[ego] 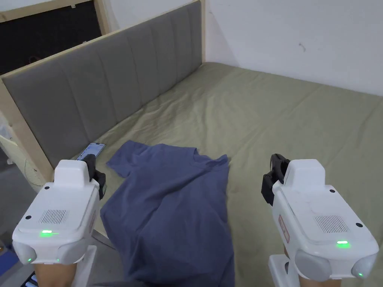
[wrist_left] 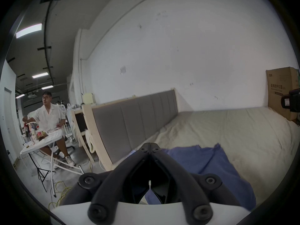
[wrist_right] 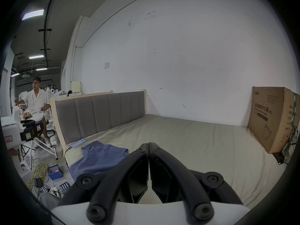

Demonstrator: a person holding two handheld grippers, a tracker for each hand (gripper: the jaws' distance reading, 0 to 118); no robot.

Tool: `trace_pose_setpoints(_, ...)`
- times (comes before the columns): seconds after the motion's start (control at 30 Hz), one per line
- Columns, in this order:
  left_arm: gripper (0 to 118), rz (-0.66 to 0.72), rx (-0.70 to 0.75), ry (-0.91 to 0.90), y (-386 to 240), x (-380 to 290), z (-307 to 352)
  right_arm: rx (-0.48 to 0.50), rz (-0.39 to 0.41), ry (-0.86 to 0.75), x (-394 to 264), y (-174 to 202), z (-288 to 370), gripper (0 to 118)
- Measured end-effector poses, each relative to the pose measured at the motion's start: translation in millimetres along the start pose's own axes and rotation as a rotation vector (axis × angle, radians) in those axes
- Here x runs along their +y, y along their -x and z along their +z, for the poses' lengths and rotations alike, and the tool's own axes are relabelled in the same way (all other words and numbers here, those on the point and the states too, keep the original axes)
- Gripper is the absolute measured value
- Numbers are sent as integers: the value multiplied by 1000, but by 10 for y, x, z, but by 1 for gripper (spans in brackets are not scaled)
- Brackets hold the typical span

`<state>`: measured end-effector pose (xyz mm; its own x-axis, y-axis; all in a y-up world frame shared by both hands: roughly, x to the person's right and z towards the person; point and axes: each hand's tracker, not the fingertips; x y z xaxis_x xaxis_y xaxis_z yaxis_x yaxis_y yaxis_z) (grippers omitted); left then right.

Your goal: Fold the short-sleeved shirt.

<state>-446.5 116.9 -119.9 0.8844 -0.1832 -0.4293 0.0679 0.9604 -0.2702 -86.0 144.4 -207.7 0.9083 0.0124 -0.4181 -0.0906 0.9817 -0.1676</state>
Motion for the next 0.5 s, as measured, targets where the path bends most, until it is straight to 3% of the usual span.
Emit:
trace_pose_setpoints(0.2,0,45,-125,196,-168,-19,-471,-26,6,16,-22,-141,-56,0)
trace_pose_setpoints(0.3,10,86,-176,290,-299,-120,-915,-50,7,29,-39,-263,-100,0)
trace_pose_setpoints(0.33,24,97,-201,338,-357,-149,-1064,-60,8,33,-49,-306,-102,0)
trace_pose_setpoints(0.37,47,107,-216,400,-433,-186,-1235,-70,11,38,-59,-358,-123,0)
trace_pose_setpoints(0.4,82,105,-236,465,-519,-229,-1400,-82,13,44,-76,-413,-130,0)
trace_pose_setpoints(0.43,108,100,-249,498,-595,-255,-1488,-91,15,50,-91,-459,-133,0)
trace_pose_setpoints(0.5,113,75,-272,555,-778,-347,-1717,-114,17,66,-129,-575,-153,0)
